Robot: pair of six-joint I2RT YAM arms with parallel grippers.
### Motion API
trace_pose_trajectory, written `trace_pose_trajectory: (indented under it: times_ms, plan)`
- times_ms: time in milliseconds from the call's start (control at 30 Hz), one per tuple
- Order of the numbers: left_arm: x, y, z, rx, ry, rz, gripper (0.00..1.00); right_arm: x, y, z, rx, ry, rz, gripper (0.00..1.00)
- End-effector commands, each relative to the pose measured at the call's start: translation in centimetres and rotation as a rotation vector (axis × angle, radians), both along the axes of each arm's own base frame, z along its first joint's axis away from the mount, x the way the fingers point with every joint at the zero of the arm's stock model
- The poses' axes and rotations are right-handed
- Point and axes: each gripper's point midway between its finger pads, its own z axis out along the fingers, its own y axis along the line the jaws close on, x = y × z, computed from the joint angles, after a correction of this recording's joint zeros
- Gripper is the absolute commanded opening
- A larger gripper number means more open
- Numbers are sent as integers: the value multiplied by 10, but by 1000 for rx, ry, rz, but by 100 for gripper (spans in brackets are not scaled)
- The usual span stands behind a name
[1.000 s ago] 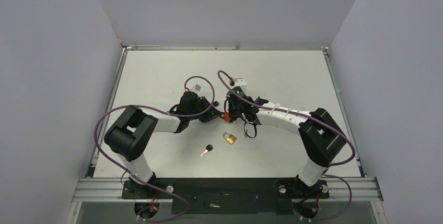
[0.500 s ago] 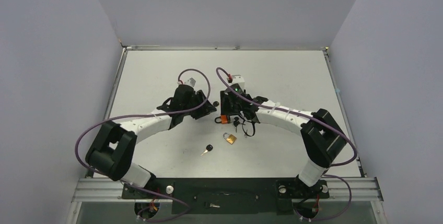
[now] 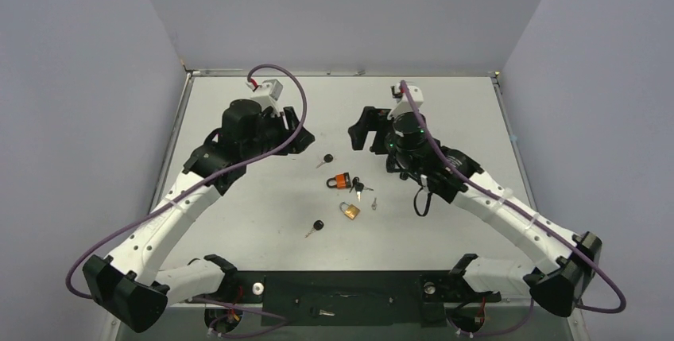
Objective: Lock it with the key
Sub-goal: Reset both arms
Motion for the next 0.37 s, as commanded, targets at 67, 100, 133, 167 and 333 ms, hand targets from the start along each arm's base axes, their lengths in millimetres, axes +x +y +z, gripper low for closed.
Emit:
trace_pose_trajectory:
  times_ms: [67, 100, 133, 167, 333]
  plan:
    - [-10, 25, 26, 98, -53, 27, 51, -15, -29, 45, 60, -82, -63, 82]
    - [-10, 27, 27, 101, -56, 35, 51, -15, -31, 46, 64, -86, -67, 82]
    - [-9, 30, 28, 106, -66, 49, 52, -17, -33, 48, 68, -92, -68, 82]
    - [-8, 31, 29, 107, -73, 54, 52, -18, -35, 49, 71, -96, -73, 82]
    - [-6, 32, 31, 113, -85, 61, 55, -20, -41, 51, 73, -107, -87, 82]
